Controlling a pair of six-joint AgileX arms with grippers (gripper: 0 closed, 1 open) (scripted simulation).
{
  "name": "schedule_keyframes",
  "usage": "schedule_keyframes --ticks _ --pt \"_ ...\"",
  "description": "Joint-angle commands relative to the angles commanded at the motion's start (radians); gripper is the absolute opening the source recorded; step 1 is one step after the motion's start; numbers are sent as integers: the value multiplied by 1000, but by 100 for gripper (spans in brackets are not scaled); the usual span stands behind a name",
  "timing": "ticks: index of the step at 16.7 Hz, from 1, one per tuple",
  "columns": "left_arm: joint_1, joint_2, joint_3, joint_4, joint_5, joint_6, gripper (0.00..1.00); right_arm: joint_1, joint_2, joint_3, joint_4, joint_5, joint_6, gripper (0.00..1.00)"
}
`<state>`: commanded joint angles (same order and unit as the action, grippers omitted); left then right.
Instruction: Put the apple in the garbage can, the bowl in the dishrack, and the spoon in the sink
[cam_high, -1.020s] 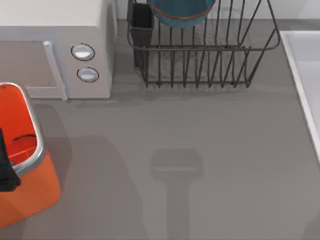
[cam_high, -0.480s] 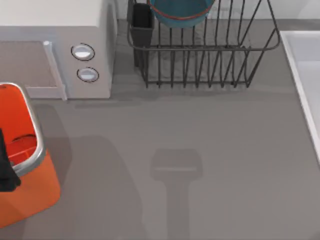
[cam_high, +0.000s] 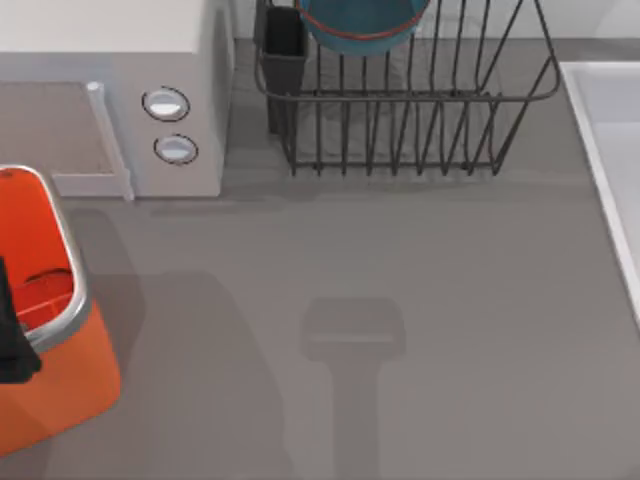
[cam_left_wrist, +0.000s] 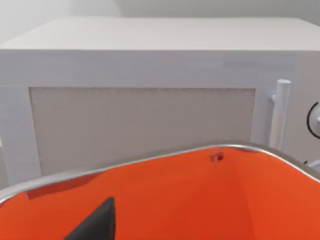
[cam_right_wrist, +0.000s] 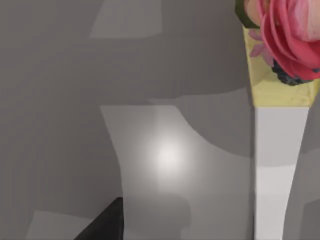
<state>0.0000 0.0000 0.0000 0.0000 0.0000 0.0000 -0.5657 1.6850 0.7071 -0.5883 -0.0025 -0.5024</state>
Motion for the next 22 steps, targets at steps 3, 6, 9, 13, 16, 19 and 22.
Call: schedule_keyframes --ticks 3,6,9,13,16,19,22 --pt "0 0 0 0 0 0 100 0 0 0 0 0 0 55" --pt "0 0 0 0 0 0 100 0 0 0 0 0 0 32" --pt "0 0 0 0 0 0 100 0 0 0 0 0 0 10" --pt "0 0 0 0 0 0 100 0 0 0 0 0 0 0" --pt "0 0 0 0 0 0 100 0 0 0 0 0 0 0" --pt "0 0 0 0 0 0 100 -2 -69 33 -74 -16 1 0" --pt "0 0 0 0 0 0 100 -5 -81 66 -114 -16 -2 0"
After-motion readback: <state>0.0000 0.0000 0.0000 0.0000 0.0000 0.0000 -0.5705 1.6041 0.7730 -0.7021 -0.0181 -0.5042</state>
